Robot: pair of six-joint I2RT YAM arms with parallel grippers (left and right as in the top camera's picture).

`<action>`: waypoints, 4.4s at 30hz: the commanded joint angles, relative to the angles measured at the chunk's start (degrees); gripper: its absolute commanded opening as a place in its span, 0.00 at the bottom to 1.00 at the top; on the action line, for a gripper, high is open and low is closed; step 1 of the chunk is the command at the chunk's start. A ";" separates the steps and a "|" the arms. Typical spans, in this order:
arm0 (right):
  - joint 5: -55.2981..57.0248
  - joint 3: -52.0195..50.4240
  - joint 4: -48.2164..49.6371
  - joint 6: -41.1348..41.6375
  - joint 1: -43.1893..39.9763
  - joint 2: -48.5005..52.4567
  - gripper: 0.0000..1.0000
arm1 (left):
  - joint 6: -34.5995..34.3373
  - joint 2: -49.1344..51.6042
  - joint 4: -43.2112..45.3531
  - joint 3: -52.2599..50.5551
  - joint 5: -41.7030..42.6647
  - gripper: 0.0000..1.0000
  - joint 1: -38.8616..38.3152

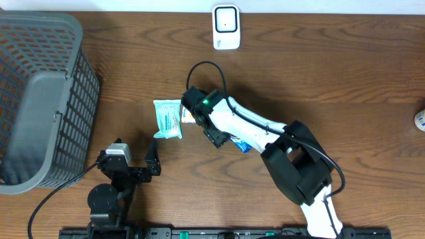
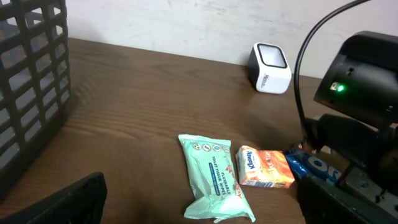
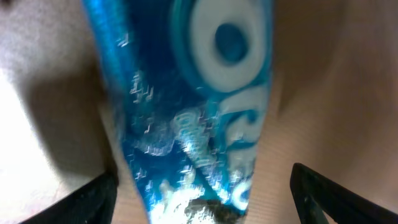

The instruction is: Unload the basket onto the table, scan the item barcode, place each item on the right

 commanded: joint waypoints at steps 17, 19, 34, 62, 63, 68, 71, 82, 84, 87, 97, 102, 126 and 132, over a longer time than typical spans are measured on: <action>10.69 -16.46 13.97 2.05 0.44 1.88 0.01 | 1.14 -0.24 -1.57 -0.79 0.92 0.98 0.17; 4.48 -14.60 11.98 0.28 0.26 1.75 0.01 | 1.14 -0.24 -1.57 -0.79 0.92 0.98 0.17; -58.88 8.26 -15.23 -22.45 -8.66 -1.11 0.01 | 1.14 -0.24 -1.57 -0.79 0.92 0.98 0.17; -111.93 4.57 -11.50 -35.04 -20.39 -1.11 0.01 | 1.14 -0.24 -1.57 -0.79 0.92 0.98 0.17; -111.93 4.57 -11.47 -35.30 -20.46 -1.11 0.01 | 1.14 -0.24 -1.57 -0.79 0.92 0.98 0.17; -106.55 4.87 -11.15 -38.29 -20.61 -1.29 0.01 | 1.14 -0.24 -1.57 -0.79 0.92 0.98 0.17; -95.54 7.39 -10.29 -36.44 -20.22 -1.44 0.02 | 1.14 -0.24 -1.60 -0.79 0.92 0.98 0.17; -46.58 14.14 11.06 -8.59 -17.75 -2.01 0.01 | 1.14 -0.24 -1.57 -0.79 0.92 0.98 0.17; -42.01 14.14 15.23 -8.63 -17.75 -2.01 0.01 | 1.14 -0.24 -1.57 -0.79 0.92 0.98 0.17; -34.45 14.14 21.51 -8.70 -17.75 -2.01 0.01 | 1.14 -0.24 -1.57 -0.79 0.92 0.98 0.17; -18.18 14.12 43.74 -24.65 -17.70 -1.90 0.01 | 1.14 -0.24 -1.57 -0.79 0.92 0.98 0.17; -13.27 14.12 55.54 -32.87 -17.81 -0.20 0.01 | 1.14 -0.24 -1.57 -0.79 0.92 0.98 0.17; -2.54 34.80 75.60 -63.01 -17.81 27.50 0.01 | 1.14 -0.24 -1.57 -0.79 0.90 0.98 0.17; -1.73 34.77 67.71 -62.40 -17.57 23.96 0.01 | 1.14 -0.24 -1.57 -0.79 0.92 0.98 0.17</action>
